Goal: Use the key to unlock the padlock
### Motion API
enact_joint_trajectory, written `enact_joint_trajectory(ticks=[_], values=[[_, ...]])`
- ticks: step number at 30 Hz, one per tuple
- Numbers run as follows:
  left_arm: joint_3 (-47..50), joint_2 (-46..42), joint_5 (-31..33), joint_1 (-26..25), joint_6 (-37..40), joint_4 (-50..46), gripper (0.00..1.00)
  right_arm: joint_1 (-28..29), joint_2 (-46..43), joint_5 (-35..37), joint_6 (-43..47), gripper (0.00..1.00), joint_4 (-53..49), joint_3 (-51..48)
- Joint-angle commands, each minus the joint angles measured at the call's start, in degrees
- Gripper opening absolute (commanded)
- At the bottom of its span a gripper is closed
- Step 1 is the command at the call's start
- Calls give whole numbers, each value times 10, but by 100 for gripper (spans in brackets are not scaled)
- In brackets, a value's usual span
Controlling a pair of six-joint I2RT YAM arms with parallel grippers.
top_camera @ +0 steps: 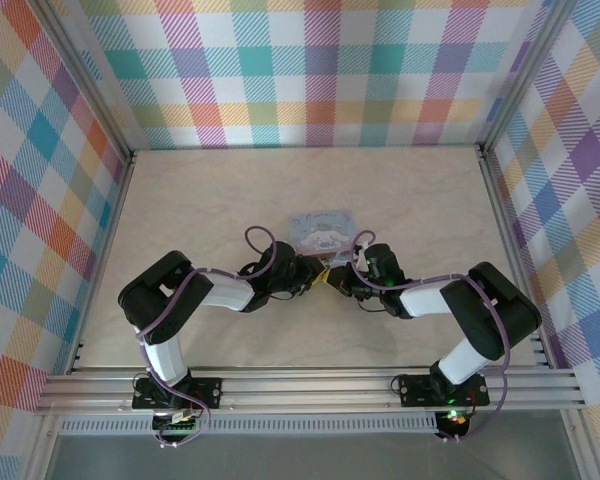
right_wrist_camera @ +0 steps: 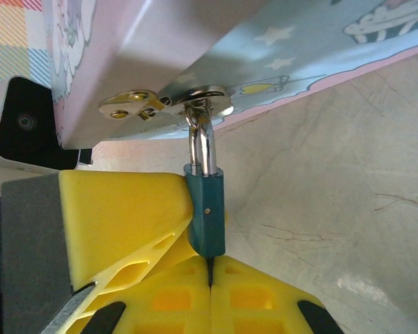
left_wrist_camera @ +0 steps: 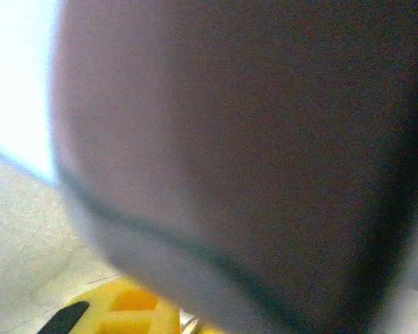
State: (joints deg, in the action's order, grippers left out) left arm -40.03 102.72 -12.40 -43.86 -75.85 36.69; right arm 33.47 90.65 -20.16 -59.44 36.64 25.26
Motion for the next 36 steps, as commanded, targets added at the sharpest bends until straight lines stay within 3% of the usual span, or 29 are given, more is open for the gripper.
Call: enact_joint_trajectory(ticks=[1, 11, 19, 26, 33, 36], values=[[-6, 9, -8, -12, -5, 3, 16, 0, -15, -4, -1, 1, 31, -6], [-9, 0, -1, -13, 0, -11, 10, -4, -86, 34, 39, 33, -55, -26], [-13, -1, 2, -12, -1, -16, 10, -8, -131, 68, 102, 44, -145, -19], [-17, -6, 2, -13, 2, -27, 11, -6, -258, 140, 343, 53, -256, 7], [-16, -9, 4, -13, 0, -32, 10, 14, -364, 163, 587, 69, -222, -32], [-17, -10, 5, -13, -1, -35, 10, 37, -385, 175, 698, 69, -204, -48]])
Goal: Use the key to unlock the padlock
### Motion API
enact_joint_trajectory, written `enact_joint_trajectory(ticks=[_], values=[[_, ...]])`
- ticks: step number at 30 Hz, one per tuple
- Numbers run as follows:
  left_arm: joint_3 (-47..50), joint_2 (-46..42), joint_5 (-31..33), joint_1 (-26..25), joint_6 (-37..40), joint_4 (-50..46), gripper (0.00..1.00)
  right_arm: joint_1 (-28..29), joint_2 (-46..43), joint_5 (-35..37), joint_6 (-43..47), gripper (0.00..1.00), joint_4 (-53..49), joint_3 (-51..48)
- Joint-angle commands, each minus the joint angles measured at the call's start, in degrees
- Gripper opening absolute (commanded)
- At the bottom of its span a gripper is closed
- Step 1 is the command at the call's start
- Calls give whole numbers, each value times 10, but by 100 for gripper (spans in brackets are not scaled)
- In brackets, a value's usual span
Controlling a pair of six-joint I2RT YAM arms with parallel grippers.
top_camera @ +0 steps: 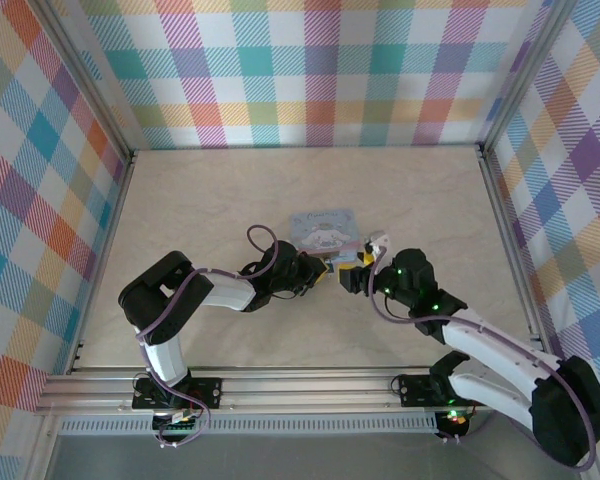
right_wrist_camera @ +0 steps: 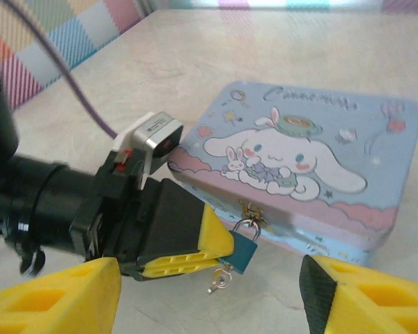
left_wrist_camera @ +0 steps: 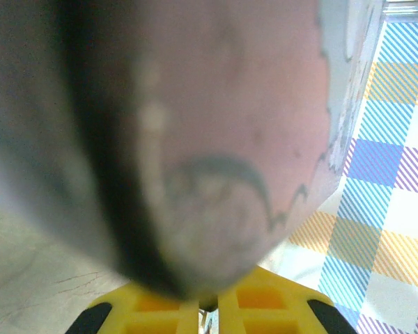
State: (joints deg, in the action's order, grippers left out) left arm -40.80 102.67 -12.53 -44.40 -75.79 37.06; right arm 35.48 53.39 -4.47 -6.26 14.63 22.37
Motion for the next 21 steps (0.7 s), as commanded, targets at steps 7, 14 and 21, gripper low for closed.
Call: enact_joint_trajectory(ticks=[7, 14, 21], values=[[-9, -14, 8, -7, -2, -43, 11, 86, 29, 99, 404, 70, 38, -34], [-12, -15, 6, -7, -4, -47, 10, 148, 196, 231, 518, 69, 96, -5], [-11, -19, 7, -7, -2, -50, 10, 149, 260, 220, 520, 61, 153, 5]])
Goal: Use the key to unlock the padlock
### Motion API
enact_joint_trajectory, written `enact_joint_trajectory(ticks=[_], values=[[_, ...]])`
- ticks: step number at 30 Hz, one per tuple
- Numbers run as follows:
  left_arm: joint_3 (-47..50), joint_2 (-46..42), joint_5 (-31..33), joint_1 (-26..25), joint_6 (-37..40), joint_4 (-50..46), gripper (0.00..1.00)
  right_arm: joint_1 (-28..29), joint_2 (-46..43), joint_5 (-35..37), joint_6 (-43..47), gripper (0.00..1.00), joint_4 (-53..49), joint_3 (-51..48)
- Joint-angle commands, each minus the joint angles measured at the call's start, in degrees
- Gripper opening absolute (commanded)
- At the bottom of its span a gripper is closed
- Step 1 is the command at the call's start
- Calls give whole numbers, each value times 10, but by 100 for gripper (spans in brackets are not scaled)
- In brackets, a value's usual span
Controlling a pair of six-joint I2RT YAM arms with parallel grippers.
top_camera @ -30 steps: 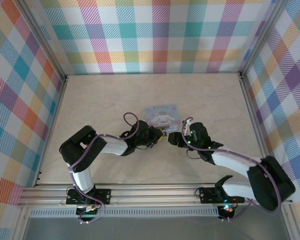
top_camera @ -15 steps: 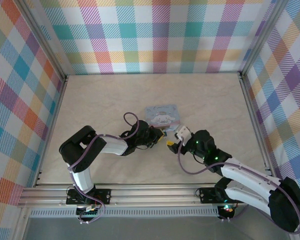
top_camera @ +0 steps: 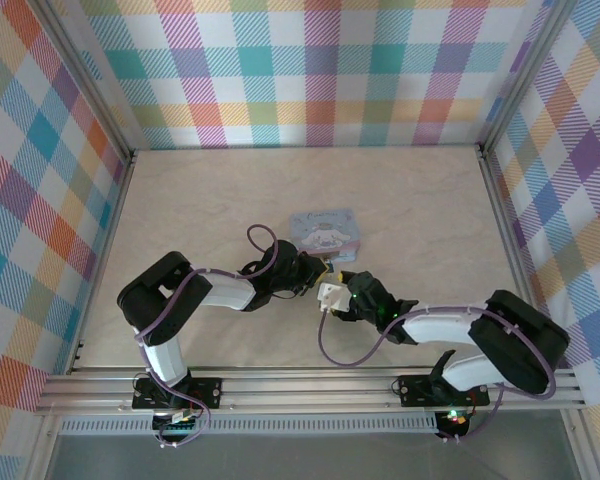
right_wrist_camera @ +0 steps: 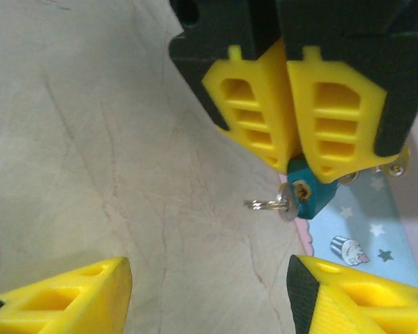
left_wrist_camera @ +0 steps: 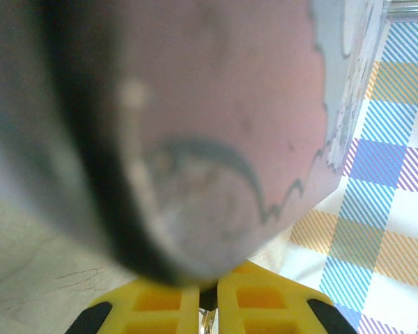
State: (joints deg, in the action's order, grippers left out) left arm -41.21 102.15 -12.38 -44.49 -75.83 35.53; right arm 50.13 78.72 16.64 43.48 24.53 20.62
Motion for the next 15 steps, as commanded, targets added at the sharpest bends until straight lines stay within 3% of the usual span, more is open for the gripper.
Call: enact_joint_trajectory(ticks=[1, 6, 15], values=[[-7, -14, 5, -7, -2, -35, 10, 2, 10, 6, 21, 61, 58, 23], [-8, -13, 4, -6, -3, -36, 10, 2, 33, 5, 22, 57, 76, 30], [-8, -11, 4, -6, -4, -38, 10, -3, 74, 23, 17, 35, 111, 38]])
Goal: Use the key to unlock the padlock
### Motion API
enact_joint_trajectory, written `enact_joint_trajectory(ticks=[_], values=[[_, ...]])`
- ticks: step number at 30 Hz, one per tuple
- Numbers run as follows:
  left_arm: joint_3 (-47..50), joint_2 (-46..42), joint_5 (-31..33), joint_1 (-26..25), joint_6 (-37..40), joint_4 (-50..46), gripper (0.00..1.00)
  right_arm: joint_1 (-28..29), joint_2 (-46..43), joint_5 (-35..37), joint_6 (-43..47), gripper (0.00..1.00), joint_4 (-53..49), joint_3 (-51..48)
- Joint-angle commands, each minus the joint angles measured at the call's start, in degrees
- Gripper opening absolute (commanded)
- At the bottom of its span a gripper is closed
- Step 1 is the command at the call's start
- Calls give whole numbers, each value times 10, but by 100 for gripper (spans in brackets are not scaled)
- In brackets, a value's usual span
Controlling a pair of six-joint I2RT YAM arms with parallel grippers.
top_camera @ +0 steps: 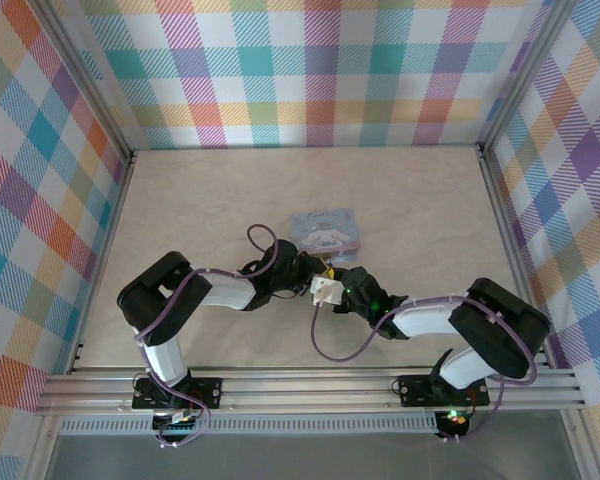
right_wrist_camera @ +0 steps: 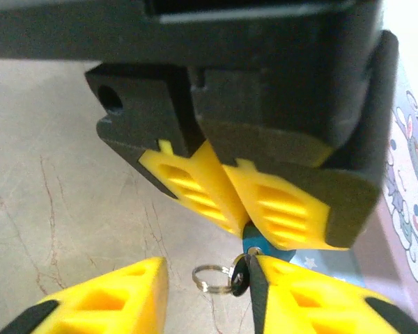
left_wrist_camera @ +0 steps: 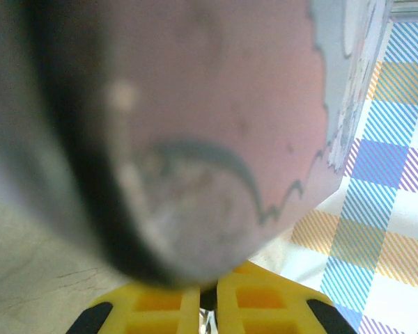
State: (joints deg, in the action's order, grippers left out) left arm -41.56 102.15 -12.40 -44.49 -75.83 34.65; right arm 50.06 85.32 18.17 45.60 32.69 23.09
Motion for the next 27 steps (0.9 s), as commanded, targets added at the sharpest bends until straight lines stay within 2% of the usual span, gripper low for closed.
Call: enact_joint_trajectory(ticks=[1, 14, 27], values=[[-5, -11, 4, -6, -4, -29, 10, -4, 10, 9, -8, 34, 30, 14], [-8, -8, 3, -7, -4, -31, 10, -15, 40, 34, -19, 25, 83, 20], [-11, -6, 1, -6, -4, -31, 10, -30, 26, 46, -46, 3, 82, 21]])
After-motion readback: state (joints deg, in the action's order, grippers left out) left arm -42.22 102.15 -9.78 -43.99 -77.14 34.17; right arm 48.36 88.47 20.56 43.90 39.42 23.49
